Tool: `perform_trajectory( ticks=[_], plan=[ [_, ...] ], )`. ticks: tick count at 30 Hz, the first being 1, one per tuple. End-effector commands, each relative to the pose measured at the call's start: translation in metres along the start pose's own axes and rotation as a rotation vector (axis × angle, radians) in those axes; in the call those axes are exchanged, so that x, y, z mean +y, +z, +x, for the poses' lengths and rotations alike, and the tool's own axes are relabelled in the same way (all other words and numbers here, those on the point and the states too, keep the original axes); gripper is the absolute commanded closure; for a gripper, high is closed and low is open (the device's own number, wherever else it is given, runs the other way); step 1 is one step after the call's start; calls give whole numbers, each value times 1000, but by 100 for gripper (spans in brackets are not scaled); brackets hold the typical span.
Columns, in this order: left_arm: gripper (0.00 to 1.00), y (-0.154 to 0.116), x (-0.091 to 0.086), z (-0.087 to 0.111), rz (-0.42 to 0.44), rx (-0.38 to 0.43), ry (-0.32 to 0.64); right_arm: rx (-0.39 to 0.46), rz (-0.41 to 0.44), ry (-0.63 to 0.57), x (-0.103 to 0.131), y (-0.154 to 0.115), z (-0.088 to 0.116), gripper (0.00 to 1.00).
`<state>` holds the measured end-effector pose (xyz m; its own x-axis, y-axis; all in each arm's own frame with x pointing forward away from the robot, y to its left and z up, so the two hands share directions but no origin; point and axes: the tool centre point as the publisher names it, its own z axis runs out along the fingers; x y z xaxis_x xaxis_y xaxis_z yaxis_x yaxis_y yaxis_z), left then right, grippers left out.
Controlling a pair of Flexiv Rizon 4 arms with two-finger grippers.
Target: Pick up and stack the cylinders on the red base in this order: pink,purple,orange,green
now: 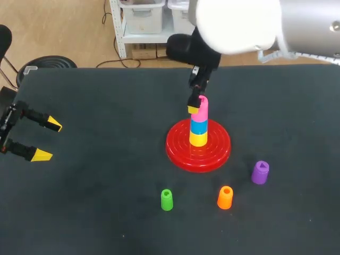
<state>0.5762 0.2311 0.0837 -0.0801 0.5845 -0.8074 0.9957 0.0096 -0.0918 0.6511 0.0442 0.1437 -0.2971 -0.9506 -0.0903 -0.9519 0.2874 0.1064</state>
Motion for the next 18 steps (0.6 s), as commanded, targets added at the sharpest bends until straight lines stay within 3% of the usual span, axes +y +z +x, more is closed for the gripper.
perform_trajectory(
  ticks=[1, 10, 14, 18],
  plan=[
    [0, 0, 0, 1, 1, -2, 3, -17, 78, 14, 17, -21, 16, 0],
    [0, 0, 0, 1, 1, -2, 3, -18, 144, 129, 40, -37, 65, 0],
    [0, 0, 0, 1, 1, -2, 3, -15, 144, 207, 56, -32, 93, 0],
    [0, 0, 0, 1, 1, -2, 3, 51, 138, 281, 71, -15, 119, 0]
  ],
)
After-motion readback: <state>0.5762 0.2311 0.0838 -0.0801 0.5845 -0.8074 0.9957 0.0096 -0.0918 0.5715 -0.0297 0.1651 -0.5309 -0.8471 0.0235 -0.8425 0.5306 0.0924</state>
